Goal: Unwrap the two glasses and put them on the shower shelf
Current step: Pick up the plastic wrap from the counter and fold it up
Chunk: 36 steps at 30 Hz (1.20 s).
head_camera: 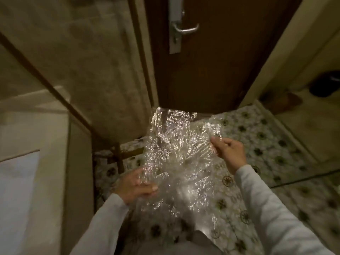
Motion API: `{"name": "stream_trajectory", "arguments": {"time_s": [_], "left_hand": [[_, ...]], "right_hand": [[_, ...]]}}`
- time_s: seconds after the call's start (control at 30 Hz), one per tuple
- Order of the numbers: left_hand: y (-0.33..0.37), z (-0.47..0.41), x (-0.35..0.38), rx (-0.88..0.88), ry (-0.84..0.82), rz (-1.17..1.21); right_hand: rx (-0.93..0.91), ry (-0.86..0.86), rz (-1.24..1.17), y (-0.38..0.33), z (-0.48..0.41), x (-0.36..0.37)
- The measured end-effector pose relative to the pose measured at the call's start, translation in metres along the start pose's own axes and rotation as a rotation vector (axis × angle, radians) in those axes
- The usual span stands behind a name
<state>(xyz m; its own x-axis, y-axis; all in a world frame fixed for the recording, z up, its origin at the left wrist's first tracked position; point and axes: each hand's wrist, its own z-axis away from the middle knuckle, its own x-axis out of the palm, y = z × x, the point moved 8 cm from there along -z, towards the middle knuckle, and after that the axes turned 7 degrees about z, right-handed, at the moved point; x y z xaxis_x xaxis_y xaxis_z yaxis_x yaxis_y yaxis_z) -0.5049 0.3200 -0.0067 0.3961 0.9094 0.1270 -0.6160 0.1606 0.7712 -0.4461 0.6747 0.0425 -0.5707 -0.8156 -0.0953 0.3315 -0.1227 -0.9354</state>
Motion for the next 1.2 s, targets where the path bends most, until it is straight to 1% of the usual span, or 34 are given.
{"name": "stream_trajectory", "arguments": {"time_s": [0.03, 0.1, 0.17, 0.23, 0.27, 0.33, 0.37, 0.43, 0.47, 0.5, 0.53, 0.57, 0.6, 0.63, 0.67, 0.7, 0.73, 0.77, 0.8, 0.83, 0.87, 0.93, 0.97, 1.03, 1.13, 1.2], "left_hand": [[0.005, -0.009, 0.014, 0.0, 0.007, -0.007], [0.013, -0.026, 0.039, 0.014, 0.035, -0.012], [0.023, -0.043, 0.062, 0.037, 0.062, -0.02], [0.034, -0.059, 0.086, 0.047, 0.044, 0.014], [0.04, -0.067, 0.098, 0.063, 0.025, 0.014], [0.053, -0.083, 0.119, 0.093, 0.014, 0.016], [0.058, -0.09, 0.13, 0.085, 0.005, 0.039], [0.071, -0.104, 0.157, 0.056, -0.068, 0.065], [0.081, -0.112, 0.17, 0.06, -0.093, 0.055], [0.095, -0.12, 0.178, 0.104, -0.064, 0.001], [0.118, -0.129, 0.181, 0.218, 0.041, -0.123], [0.151, -0.133, 0.185, 0.401, 0.17, -0.288], [0.189, -0.132, 0.201, 0.64, 0.243, -0.492], [0.224, -0.127, 0.232, 0.904, 0.224, -0.718], [0.247, -0.125, 0.273, 1.151, 0.119, -0.939], [0.26, -0.126, 0.315, 1.342, -0.024, -1.14], [0.269, -0.133, 0.351, 1.463, -0.159, -1.298], [0.277, -0.145, 0.383, 1.508, -0.28, -1.42], [0.284, -0.162, 0.409, 1.487, -0.394, -1.524], [0.292, -0.184, 0.43, 1.414, -0.508, -1.619], [0.299, -0.209, 0.446, 1.302, -0.616, -1.692], [0.316, -0.253, 0.463, 1.086, -0.786, -1.702], [0.325, -0.268, 0.468, 1.044, -0.838, -1.658], [0.345, -0.293, 0.476, 1.038, -0.89, -1.515], [0.365, -0.322, 0.496, 0.969, -0.931, -1.358], [0.375, -0.333, 0.515, 0.983, -0.954, -1.278]], "right_hand": [[0.02, 0.015, -0.057, -0.001, -0.008, -0.015], [0.067, -0.062, -0.108, 0.003, -0.018, -0.033], [0.135, -0.2, -0.011, 0.016, -0.021, -0.042], [0.157, -0.275, 0.078, 0.026, -0.022, -0.052], [0.148, -0.26, 0.082, 0.028, -0.027, -0.061], [0.136, -0.166, 0.06, 0.029, -0.039, -0.084], [0.125, -0.111, 0.049, 0.027, -0.044, -0.096], [0.098, -0.031, 0.019, 0.021, -0.055, -0.118], [0.085, -0.005, 0.01, 0.018, -0.062, -0.128], [0.074, 0.009, 0.01, 0.014, -0.07, -0.137], [0.064, 0.01, 0.033, 0.007, -0.078, -0.146], [0.049, 0.002, 0.066, -0.001, -0.086, -0.153], [0.031, -0.011, 0.111, -0.008, -0.095, -0.159], [0.016, -0.023, 0.162, -0.016, -0.104, -0.163], [0.006, -0.033, 0.22, -0.025, -0.115, -0.166], [0.002, -0.049, 0.287, -0.034, -0.128, -0.166], [-0.009, -0.07, 0.355, -0.044, -0.142, -0.164], [-0.027, -0.089, 0.419, -0.054, -0.158, -0.162], [-0.039, -0.096, 0.464, -0.065, -0.172, -0.161], [-0.043, -0.087, 0.482, -0.076, -0.187, -0.163], [-0.042, -0.066, 0.472, -0.085, -0.201, -0.169], [-0.024, -0.002, 0.417, -0.101, -0.223, -0.189], [-0.007, 0.026, 0.383, -0.109, -0.231, -0.2], [0.023, 0.058, 0.319, -0.122, -0.245, -0.223], [0.035, 0.088, 0.31, -0.141, -0.257, -0.252], [0.047, 0.126, 0.299, -0.151, -0.26, -0.272]]}}
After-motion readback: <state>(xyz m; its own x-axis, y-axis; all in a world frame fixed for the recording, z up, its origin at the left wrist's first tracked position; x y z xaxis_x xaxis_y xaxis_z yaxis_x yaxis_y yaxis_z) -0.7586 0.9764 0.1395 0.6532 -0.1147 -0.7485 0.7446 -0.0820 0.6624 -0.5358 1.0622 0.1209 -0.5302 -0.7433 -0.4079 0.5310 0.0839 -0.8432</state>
